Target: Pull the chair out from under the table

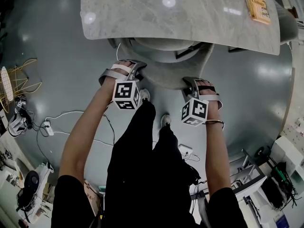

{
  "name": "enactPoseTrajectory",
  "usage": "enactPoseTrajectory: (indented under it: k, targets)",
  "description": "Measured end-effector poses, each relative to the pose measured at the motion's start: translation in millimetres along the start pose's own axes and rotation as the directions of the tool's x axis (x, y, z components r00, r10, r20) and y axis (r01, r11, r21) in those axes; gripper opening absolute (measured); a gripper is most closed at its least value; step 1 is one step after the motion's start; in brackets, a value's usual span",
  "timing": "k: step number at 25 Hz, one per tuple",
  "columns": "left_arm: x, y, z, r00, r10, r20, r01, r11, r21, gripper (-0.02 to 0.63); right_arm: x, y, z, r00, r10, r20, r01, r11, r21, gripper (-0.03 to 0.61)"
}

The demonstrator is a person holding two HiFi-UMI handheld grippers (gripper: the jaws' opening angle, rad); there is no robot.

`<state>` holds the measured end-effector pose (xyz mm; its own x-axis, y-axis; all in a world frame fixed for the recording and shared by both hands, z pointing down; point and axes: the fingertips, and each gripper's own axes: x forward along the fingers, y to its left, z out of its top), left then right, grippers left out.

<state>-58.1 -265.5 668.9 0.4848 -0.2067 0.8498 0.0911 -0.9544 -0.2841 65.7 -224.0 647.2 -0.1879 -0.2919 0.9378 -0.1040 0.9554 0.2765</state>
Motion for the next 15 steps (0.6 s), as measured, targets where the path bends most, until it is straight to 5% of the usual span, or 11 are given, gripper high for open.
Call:
enactPoseTrajectory:
  k: [15]
  targets:
    - [0.4, -3.2, -1.0, 1.0, -0.016, -0.005, 0.016, 0.999, -0.051, 0.146, 1.1, 2.7, 0.6, 1.0, 0.011, 0.004, -0.011, 1.0, 0.004, 0.11]
